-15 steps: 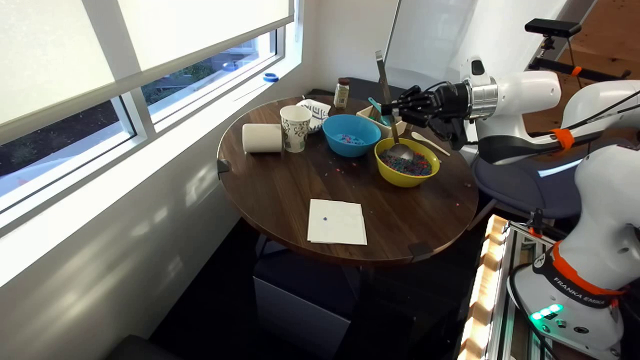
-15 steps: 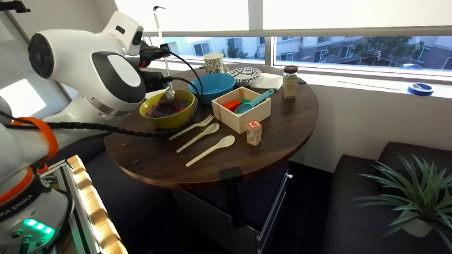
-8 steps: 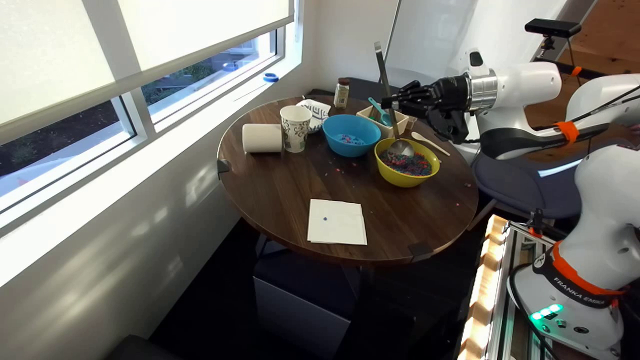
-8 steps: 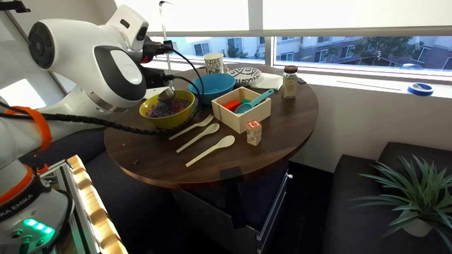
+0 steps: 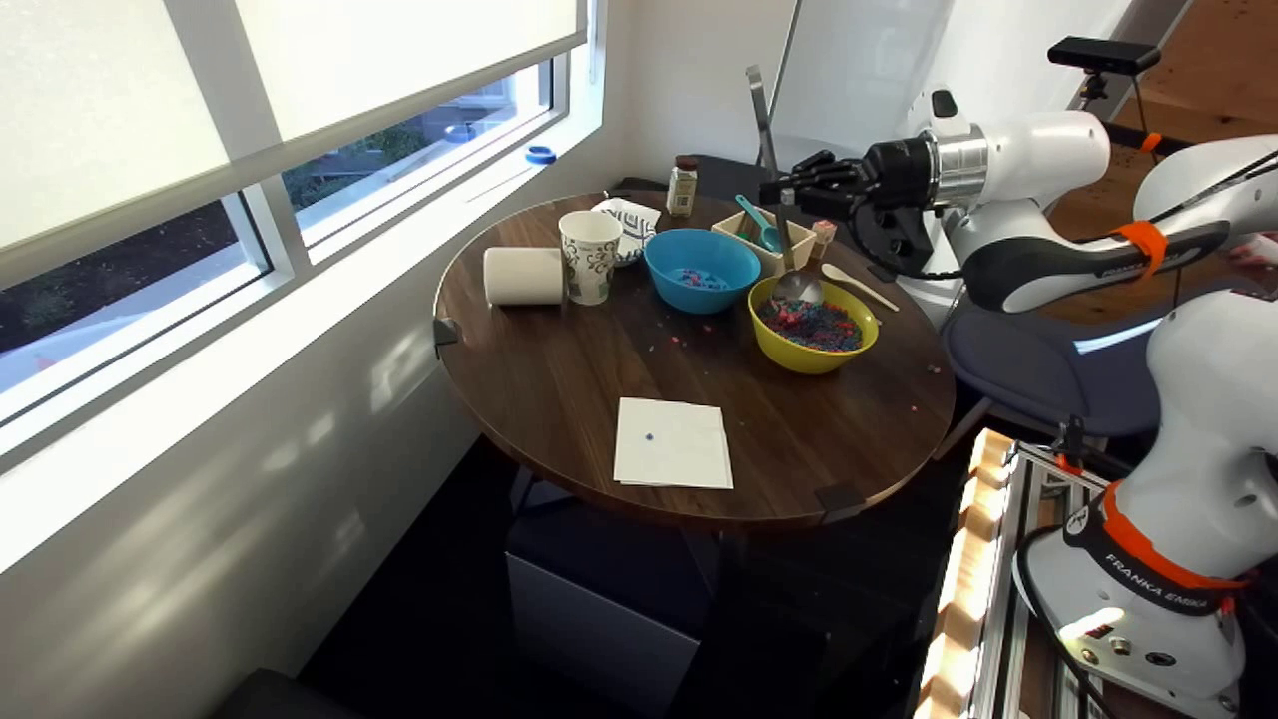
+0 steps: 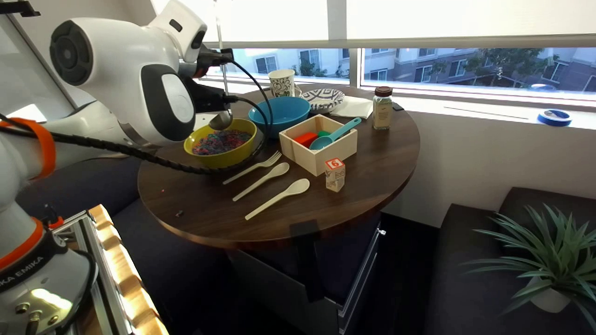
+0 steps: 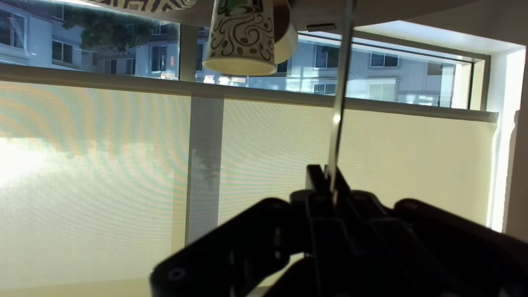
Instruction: Pick up the silver utensil, scoop some of the substance from the yellow bowl and pour it into the blue bowl, put the silver utensil back on the yellow bowl and table
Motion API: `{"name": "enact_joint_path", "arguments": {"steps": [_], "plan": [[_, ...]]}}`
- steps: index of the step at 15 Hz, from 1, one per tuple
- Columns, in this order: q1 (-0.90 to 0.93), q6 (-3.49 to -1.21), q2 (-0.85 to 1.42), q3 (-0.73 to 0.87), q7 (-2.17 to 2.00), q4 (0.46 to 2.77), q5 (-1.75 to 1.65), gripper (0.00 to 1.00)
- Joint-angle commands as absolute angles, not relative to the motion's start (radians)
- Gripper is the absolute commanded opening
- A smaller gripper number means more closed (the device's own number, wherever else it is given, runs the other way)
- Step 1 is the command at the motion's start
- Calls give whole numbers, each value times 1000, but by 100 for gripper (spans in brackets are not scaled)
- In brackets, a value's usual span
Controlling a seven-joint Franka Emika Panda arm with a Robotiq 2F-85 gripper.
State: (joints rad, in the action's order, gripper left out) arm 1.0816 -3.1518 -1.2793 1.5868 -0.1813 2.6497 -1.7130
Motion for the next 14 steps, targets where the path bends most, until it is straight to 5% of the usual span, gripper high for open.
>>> {"name": "enact_joint_path", "arguments": {"steps": [1, 10, 14], "plan": [[1154, -3191, -1265, 1607, -17, 2650, -1538, 1], [1193, -2791, -1624, 1495, 504, 2634, -1093, 1], [1176, -2901, -1518, 1423, 697, 2603, -804, 1]]}}
